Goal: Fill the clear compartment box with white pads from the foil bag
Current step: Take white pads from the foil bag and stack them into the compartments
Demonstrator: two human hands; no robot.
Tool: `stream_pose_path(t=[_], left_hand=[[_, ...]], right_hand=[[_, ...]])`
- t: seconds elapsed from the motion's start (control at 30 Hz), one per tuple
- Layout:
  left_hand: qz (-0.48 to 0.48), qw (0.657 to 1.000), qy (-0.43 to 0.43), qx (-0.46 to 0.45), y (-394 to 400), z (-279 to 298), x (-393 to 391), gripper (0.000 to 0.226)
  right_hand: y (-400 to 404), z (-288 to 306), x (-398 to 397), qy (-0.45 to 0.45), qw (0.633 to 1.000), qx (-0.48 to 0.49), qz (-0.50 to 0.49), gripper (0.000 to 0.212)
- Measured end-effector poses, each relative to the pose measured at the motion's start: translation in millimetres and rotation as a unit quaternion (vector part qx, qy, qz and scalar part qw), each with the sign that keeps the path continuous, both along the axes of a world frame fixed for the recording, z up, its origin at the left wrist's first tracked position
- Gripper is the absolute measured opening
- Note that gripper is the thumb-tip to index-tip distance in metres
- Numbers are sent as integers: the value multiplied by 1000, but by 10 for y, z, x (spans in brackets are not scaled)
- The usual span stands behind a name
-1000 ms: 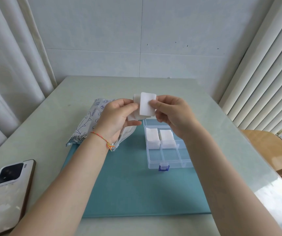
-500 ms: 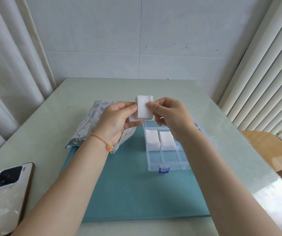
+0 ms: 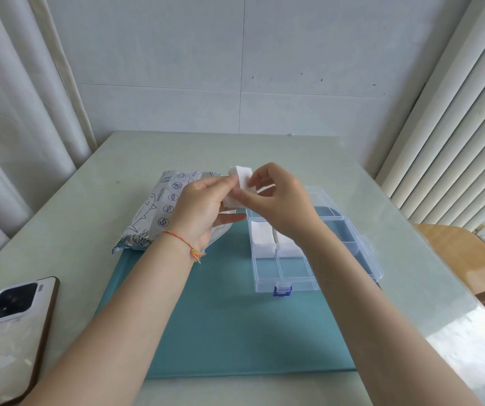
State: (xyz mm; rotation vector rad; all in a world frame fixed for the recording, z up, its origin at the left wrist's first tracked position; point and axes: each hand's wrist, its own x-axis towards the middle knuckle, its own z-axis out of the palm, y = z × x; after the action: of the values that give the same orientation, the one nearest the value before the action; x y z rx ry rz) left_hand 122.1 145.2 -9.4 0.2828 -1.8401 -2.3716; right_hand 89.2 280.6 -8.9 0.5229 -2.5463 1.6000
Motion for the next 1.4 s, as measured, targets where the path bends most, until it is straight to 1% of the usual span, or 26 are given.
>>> stream_pose_path(t=[0.07,0.13,0.23,0.37,0.53,0.7,0.77,0.87,0.93,1.1,1.2,1.23,1.3,1.37,1.4], left_hand=[[-5,1000,-3,-5,20,16,11,21],[-17,1000,-2,-16,47,25,29,22],[-42,999,1,-33,90,25,55,27],[-54,997,0,-57,112,22,59,29],[-37,998,-2,-48,114,24,47,27],[-49,997,19,-54,100,-2,34,37],[-48,997,22,-48,97,-6,36,33],[-33,999,25,-32,94,-15,13,20],[-18,999,26,-21,93,-19,4,16],[-8,1000,29,2,63,-17,8,19],[-19,1000,24,5,63,5,23,19],[-20,1000,24,0,69,5,25,20],[-6,1000,24,-15,71,-7,12,37],[22,999,21,-19,69,-38,-8,58],[37,999,17,-16,69,-46,-16,64]], right_hand=[[-12,-12,16,30,999,38,-16,38],[-22,-21,26,54,996,52,-40,40],[-26,-14,37,65,994,67,-57,43],[-20,-3,48,63,993,79,-57,40],[-10,11,35,56,994,78,-58,36],[-18,-17,19,69,993,82,-47,29],[-24,-21,17,79,993,80,-45,30],[-29,-9,28,106,989,85,-52,28],[-31,10,51,126,987,81,-55,28],[-12,48,89,136,987,82,-30,34],[3,62,72,100,990,95,-33,33],[17,68,58,81,992,90,-41,31],[57,87,33,49,995,59,-63,26],[80,124,34,58,993,40,-90,25],[74,141,49,75,991,47,-99,25]])
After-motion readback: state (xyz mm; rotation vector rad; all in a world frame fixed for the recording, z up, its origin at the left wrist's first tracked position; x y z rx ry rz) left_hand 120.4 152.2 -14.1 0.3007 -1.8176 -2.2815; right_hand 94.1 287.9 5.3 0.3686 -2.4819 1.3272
